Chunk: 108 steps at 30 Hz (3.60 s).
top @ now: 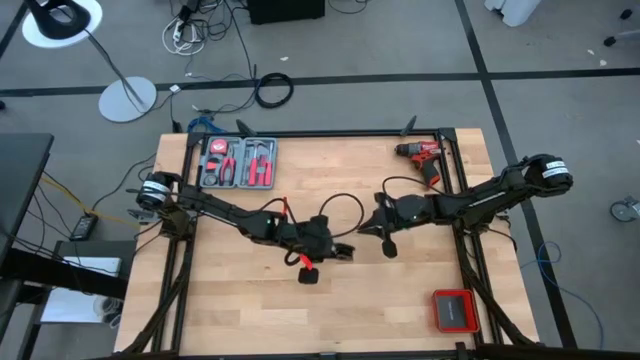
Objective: Coil cords
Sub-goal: Coil the black wire on the black spool
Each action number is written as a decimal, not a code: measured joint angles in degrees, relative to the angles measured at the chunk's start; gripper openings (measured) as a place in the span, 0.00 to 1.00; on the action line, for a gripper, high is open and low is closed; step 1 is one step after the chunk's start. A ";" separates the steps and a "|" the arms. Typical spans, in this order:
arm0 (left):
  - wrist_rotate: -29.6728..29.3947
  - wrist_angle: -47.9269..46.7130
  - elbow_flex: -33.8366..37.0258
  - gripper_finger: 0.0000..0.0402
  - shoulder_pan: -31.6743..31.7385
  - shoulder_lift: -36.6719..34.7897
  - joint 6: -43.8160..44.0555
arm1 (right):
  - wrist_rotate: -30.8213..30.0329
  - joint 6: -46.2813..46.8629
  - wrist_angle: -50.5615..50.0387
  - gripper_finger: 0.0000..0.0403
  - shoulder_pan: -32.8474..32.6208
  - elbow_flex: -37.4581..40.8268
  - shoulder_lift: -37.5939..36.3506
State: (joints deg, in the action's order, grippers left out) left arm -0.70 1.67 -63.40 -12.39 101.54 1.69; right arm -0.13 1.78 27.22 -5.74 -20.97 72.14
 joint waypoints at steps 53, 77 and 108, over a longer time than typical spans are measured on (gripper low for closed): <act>15.36 21.76 -7.74 0.00 -0.15 0.00 -4.60 | -0.32 -23.19 13.75 0.29 1.73 -0.02 1.70; 13.38 25.99 -7.72 0.00 -0.01 0.00 -3.01 | -0.52 -22.18 18.37 0.29 -1.06 -0.02 -0.92; 11.71 27.18 -7.67 0.00 -0.02 0.01 -4.05 | -0.51 -19.41 20.71 0.22 -2.36 -2.36 2.54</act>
State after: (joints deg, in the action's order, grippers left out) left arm 11.00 28.85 -71.07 -12.41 101.55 -2.36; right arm -0.64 -17.63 47.92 -8.10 -23.33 74.67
